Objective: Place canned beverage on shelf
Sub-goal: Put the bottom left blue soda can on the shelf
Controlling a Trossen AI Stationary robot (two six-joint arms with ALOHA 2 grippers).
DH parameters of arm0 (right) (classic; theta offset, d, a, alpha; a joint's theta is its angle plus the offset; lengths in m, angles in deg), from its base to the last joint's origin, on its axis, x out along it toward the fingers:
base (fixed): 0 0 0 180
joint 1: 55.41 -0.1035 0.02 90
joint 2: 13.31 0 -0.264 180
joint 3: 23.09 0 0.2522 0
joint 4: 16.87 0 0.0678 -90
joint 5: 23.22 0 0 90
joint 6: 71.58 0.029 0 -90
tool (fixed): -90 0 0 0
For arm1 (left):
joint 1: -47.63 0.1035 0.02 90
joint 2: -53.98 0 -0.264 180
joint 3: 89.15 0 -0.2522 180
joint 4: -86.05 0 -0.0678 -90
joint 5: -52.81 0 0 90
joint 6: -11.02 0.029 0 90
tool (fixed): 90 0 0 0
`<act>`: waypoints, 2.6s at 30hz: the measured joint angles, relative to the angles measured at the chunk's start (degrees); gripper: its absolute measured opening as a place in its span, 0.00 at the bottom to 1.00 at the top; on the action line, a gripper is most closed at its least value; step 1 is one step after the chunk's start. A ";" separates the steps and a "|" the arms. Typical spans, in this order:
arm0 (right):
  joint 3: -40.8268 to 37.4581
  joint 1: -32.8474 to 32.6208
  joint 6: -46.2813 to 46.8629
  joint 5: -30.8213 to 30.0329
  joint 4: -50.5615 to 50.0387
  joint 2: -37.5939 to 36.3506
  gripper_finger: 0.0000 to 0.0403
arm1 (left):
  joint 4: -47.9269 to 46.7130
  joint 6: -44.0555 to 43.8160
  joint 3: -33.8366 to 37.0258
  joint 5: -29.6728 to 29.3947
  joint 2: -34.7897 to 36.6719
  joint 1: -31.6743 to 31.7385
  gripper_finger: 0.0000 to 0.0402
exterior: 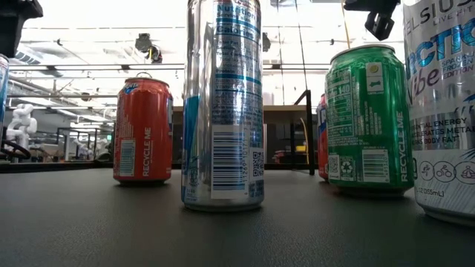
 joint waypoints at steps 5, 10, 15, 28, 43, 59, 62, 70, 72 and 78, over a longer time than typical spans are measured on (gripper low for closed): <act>0.00 0.00 -0.01 0.01 0.00 0.00 0.00 | 0.03 0.69 0.03 -1.48 0.00 0.00 0.90; 0.00 -0.02 0.02 0.01 0.00 0.00 0.00 | 4.67 0.24 3.50 1.58 0.00 0.04 0.90; 0.00 -0.02 0.61 0.01 0.06 0.00 0.00 | 5.92 -1.69 4.72 1.50 0.00 0.04 0.90; 0.00 0.00 0.86 0.01 0.11 0.00 0.00 | 8.91 -1.23 8.27 2.55 -0.04 0.04 0.90; 0.00 -0.02 0.69 0.01 0.11 0.00 0.00 | 13.34 -0.82 12.50 2.48 -0.02 0.04 0.70; 0.00 0.00 0.67 0.01 0.11 0.00 0.00 | 13.99 -0.86 12.72 4.19 0.11 0.07 0.58; 0.00 0.00 0.67 -0.01 0.11 0.00 0.00 | 13.73 -0.68 11.46 4.37 0.11 0.07 0.57; 0.00 0.00 0.66 -0.01 0.11 0.02 0.00 | 11.30 4.98 5.78 3.89 0.17 1.11 0.57; 0.00 0.00 0.66 -0.02 0.13 0.05 0.00 | 9.72 8.13 4.27 3.27 0.17 1.76 0.57; 0.00 -0.02 0.82 -0.17 0.12 0.65 0.00 | 9.28 26.99 -0.38 -0.78 0.20 3.26 0.57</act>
